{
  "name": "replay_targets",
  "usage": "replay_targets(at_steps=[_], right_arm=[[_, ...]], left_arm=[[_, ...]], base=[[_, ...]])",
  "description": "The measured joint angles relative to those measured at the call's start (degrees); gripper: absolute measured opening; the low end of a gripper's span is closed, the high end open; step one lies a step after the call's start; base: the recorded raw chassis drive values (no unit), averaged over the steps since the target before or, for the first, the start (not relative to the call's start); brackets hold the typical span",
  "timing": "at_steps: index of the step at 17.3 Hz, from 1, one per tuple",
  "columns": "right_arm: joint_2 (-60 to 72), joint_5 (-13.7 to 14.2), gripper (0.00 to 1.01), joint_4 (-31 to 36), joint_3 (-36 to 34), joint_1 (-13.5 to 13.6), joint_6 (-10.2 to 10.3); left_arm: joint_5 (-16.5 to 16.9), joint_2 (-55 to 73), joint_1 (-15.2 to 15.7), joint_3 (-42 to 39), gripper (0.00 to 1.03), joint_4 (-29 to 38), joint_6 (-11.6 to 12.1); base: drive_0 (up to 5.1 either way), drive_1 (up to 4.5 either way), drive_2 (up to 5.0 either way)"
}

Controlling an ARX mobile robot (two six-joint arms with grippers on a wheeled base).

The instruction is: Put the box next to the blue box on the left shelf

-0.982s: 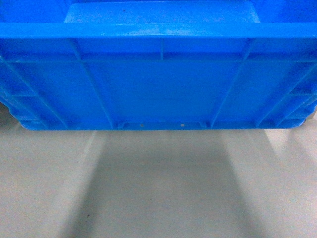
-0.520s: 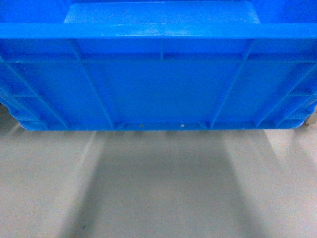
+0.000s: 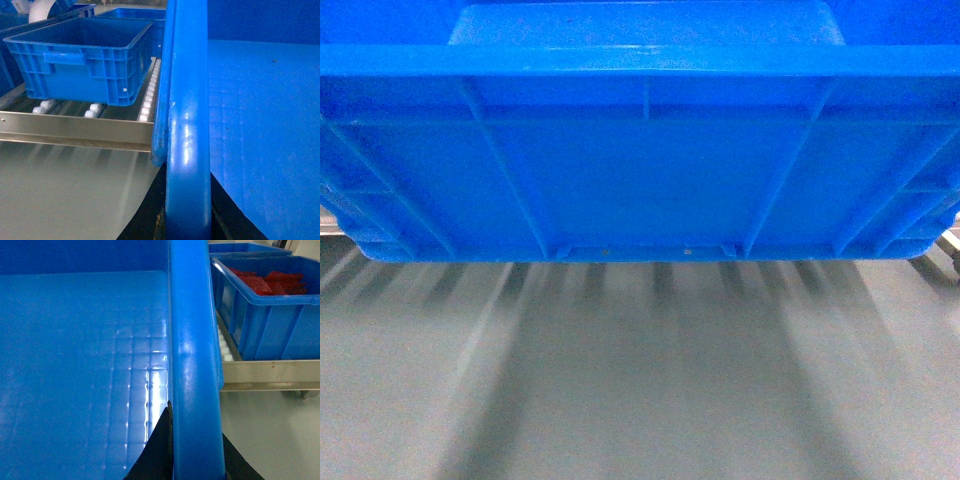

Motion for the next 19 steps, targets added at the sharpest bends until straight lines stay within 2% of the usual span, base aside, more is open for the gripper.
replay_targets(at_steps=[19], right_arm=[[0.0,0.0,0.08,0.0,0.0,0.0,0.0]], left_arm=[[0.0,0.0,0.0,0.0,0.09,0.0,0.0]], base=[[0.1,4.24,-4.1]])
